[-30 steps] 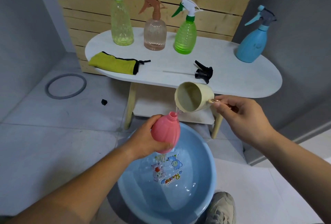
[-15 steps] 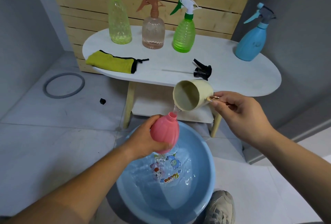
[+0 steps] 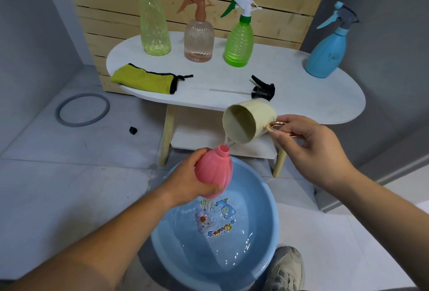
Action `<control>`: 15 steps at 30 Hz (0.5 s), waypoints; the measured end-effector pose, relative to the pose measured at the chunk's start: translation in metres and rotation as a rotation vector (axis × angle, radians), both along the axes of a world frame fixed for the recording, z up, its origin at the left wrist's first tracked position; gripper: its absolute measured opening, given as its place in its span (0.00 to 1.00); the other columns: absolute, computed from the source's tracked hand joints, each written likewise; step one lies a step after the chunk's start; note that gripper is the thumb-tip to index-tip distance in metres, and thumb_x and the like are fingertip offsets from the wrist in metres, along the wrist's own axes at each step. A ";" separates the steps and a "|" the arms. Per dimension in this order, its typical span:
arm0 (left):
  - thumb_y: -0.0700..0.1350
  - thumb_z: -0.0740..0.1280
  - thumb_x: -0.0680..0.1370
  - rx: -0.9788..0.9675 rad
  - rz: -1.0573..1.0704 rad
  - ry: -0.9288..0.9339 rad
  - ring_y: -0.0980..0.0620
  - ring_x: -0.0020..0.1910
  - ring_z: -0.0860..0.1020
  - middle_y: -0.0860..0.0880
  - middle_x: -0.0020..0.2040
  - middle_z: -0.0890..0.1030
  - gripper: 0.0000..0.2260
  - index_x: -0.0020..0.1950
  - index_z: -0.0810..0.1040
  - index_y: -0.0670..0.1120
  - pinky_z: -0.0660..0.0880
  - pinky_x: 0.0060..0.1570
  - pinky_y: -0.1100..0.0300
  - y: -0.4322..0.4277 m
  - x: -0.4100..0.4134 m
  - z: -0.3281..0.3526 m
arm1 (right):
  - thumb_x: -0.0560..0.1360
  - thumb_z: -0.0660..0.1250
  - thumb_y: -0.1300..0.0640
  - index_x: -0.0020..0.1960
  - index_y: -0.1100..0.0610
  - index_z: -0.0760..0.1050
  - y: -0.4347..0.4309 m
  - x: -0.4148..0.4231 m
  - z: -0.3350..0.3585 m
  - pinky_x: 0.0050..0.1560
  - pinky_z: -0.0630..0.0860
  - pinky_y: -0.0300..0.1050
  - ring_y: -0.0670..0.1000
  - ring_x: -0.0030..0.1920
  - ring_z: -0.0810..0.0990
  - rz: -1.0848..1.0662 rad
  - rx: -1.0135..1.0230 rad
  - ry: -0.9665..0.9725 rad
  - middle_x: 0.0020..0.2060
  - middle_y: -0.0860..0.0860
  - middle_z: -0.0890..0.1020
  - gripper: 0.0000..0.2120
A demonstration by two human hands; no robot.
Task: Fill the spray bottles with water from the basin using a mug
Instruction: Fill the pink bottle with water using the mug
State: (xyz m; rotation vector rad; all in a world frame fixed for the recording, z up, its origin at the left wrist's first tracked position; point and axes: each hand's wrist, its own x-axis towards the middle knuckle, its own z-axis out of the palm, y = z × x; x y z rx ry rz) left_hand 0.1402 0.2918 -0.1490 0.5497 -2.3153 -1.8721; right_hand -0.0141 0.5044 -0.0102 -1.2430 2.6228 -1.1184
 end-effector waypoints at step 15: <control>0.48 0.85 0.63 0.006 -0.008 -0.024 0.62 0.57 0.77 0.66 0.60 0.76 0.36 0.61 0.70 0.72 0.80 0.41 0.67 -0.001 0.000 -0.001 | 0.78 0.68 0.52 0.47 0.52 0.84 0.000 0.004 0.006 0.62 0.74 0.51 0.52 0.62 0.78 0.079 0.072 0.163 0.62 0.49 0.79 0.07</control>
